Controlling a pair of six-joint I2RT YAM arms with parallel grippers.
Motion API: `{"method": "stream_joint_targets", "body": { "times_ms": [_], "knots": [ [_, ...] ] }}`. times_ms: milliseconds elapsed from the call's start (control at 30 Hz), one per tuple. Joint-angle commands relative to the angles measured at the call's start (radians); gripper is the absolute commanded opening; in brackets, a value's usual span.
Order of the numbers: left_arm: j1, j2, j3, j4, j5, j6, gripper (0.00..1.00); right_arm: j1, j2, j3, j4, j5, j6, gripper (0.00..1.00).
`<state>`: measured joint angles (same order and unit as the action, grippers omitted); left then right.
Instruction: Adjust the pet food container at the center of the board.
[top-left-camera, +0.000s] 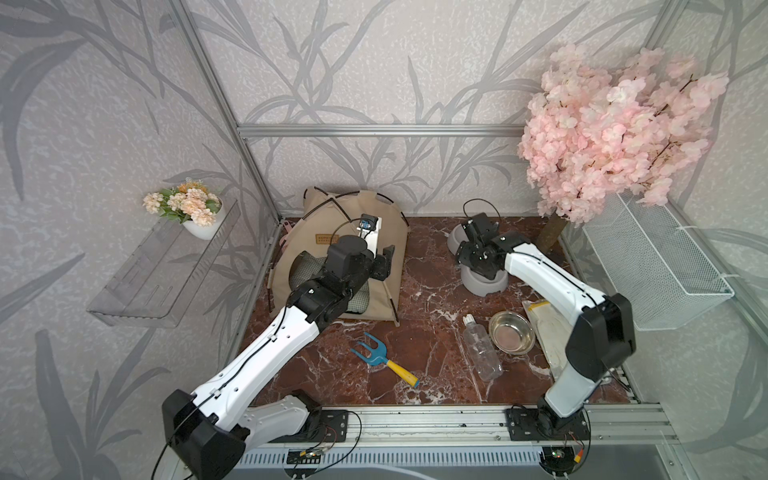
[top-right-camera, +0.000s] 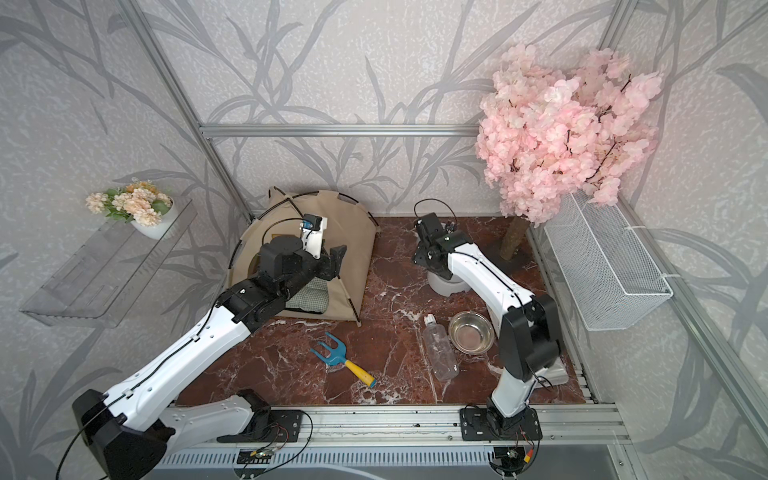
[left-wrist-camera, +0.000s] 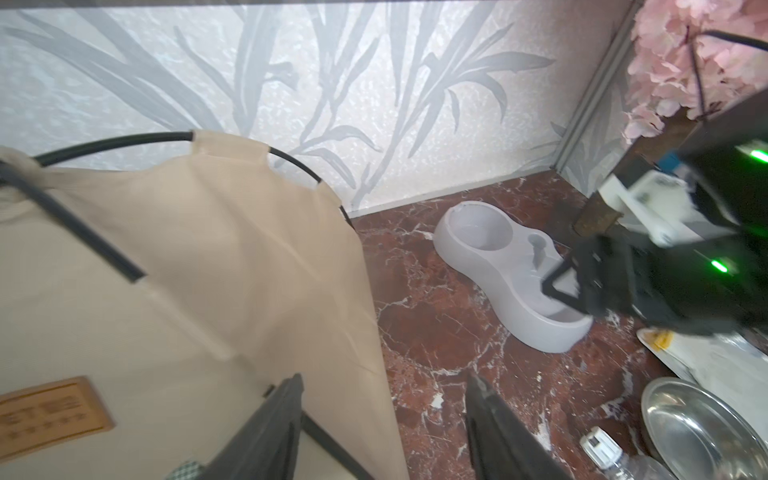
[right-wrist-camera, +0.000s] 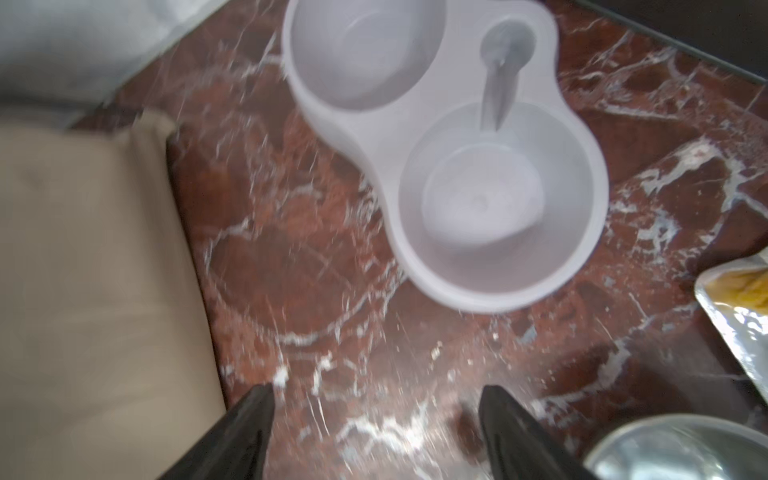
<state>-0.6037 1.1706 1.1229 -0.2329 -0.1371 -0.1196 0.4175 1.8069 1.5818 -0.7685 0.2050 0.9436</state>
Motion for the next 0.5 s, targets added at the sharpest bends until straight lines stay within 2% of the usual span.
{"method": "stream_joint_targets", "body": {
  "times_ms": [0, 233, 467],
  "knots": [
    [-0.04, 0.024, -0.02, 0.092, 0.013, -0.01, 0.64, -0.06, 0.129, 0.099, -0.032, 0.038, 0.175, 0.82],
    [-0.078, 0.068, -0.069, 0.137, 0.064, -0.012, 0.64, -0.113, 0.339, 0.313, -0.064, 0.052, 0.282, 0.82],
    [-0.082, 0.059, -0.127, 0.173, 0.092, -0.035, 0.65, -0.132, 0.42, 0.341, -0.041, 0.028, 0.351, 0.81]
  ]
}}
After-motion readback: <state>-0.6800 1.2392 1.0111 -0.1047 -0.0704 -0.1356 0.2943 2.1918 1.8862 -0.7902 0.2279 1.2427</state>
